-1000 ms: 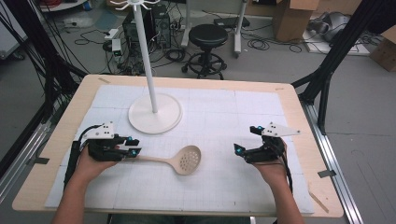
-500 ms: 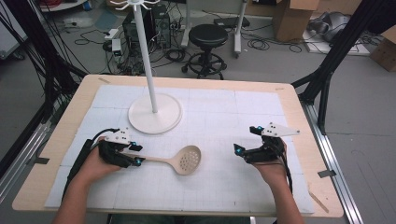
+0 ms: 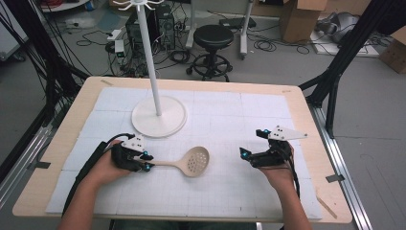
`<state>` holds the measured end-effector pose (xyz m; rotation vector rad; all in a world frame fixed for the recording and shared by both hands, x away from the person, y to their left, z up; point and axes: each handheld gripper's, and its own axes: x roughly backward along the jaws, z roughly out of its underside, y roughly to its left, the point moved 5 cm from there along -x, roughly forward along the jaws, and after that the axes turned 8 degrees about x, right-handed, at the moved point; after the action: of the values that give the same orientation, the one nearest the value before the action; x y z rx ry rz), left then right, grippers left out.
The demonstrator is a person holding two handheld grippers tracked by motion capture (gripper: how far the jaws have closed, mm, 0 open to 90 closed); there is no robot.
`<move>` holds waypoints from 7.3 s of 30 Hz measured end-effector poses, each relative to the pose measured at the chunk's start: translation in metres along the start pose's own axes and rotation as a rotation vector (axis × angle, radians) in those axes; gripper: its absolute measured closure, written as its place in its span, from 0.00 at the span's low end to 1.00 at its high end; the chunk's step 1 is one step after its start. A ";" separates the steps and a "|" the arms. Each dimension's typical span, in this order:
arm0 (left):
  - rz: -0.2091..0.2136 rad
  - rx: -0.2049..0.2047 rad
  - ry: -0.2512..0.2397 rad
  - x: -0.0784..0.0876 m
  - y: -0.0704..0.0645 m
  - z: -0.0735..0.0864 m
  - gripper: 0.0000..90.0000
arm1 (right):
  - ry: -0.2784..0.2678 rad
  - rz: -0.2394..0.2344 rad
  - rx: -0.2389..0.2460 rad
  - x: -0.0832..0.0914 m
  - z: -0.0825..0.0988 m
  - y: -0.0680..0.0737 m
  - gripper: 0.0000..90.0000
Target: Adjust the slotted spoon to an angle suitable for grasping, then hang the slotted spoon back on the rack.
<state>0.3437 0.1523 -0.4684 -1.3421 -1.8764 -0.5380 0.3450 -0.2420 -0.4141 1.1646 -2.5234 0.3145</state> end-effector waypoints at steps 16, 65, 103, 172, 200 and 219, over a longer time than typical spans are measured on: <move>0.060 -0.092 0.025 -0.039 -0.018 -0.048 0.84 | -0.010 0.000 -0.005 0.002 -0.001 -0.001 0.01; 0.067 -0.094 -0.071 -0.034 -0.015 -0.033 0.75 | -0.008 0.003 -0.002 0.004 0.001 -0.001 0.01; 0.053 0.005 -0.270 -0.017 -0.015 -0.074 0.49 | -0.034 0.004 -0.013 0.010 -0.002 -0.002 0.01; -0.114 0.195 -0.671 0.091 0.016 -0.003 0.06 | 0.011 -0.081 0.065 -0.014 -0.019 0.016 0.01; -0.110 0.171 -0.680 0.094 0.014 -0.006 0.06 | 0.365 -0.268 0.239 -0.081 -0.014 0.046 0.29; -0.109 0.158 -0.677 0.094 0.012 -0.009 0.06 | 0.546 -0.280 0.290 -0.101 0.003 0.053 0.46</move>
<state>0.3419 0.2077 -0.3911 -1.4281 -2.4789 0.0376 0.3649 -0.1394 -0.4593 1.3000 -1.8596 0.8187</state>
